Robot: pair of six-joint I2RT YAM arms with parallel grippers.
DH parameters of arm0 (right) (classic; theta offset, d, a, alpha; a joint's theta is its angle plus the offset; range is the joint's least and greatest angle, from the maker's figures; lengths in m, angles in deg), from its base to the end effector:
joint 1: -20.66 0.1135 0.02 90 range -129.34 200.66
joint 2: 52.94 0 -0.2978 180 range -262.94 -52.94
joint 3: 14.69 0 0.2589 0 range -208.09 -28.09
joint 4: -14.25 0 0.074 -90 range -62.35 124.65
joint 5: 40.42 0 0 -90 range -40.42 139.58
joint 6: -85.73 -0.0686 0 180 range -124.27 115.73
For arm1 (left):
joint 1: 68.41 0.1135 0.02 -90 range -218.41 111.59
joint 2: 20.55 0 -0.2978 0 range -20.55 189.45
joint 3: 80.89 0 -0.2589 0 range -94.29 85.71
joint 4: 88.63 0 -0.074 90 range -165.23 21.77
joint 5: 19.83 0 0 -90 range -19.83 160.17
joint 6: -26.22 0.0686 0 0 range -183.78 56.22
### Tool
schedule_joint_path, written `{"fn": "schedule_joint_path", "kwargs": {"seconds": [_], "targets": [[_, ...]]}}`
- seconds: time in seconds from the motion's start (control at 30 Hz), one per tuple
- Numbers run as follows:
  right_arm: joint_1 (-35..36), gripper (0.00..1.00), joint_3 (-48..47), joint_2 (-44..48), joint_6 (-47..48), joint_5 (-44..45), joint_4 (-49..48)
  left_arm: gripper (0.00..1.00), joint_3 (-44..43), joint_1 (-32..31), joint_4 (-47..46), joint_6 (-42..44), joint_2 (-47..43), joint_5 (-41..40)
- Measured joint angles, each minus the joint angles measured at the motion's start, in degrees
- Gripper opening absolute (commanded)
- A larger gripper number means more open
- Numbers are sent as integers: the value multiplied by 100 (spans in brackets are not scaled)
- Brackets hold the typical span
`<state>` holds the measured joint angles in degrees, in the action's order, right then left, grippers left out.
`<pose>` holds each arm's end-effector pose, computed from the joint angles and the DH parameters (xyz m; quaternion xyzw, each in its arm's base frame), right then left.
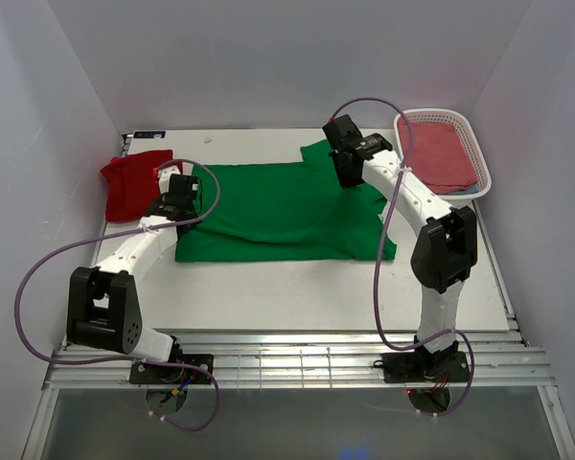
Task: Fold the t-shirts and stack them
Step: Fold the tshirt
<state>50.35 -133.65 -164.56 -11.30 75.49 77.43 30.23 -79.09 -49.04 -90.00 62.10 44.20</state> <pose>0.4168 0.2031 0.3111 -0.1185 0.9263 -0.1132 0.3392 0.3145 -0.0287 0.2384 -0.1950 0.9070 0.1054 0.3581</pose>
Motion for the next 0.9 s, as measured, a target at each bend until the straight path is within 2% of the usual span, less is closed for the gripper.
{"fn": "schedule_joint_path", "kwargs": {"seconds": [0.37,0.43,0.47,0.5,0.53,0.57,0.6,0.63,0.7,0.8,0.9], "targets": [[-278,8,-577,-343,160,76,17,1,-203,90,-212,212,476,7],[-304,8,-581,-476,175,74,28,4,-203,98,-247,243,555,9],[-313,8,-590,-542,186,74,28,19,-203,105,-273,262,597,9],[-317,8,-601,-612,199,76,26,27,-203,109,-297,297,649,11],[-321,10,-601,-669,214,74,22,47,-203,116,-337,323,708,17],[-323,17,-601,-750,234,79,22,80,-203,120,-378,385,785,24],[-334,25,-601,-813,256,94,17,86,-203,122,-411,420,863,28],[-337,37,-601,-885,267,118,15,90,-203,125,-426,378,935,4],[-337,41,-595,-999,262,208,13,96,-203,125,-433,365,1045,-39],[-337,46,-391,-1016,238,348,-22,98,-203,125,-437,352,1029,-138],[-339,47,129,-745,195,420,-140,98,-203,125,-442,345,831,-210]]}}
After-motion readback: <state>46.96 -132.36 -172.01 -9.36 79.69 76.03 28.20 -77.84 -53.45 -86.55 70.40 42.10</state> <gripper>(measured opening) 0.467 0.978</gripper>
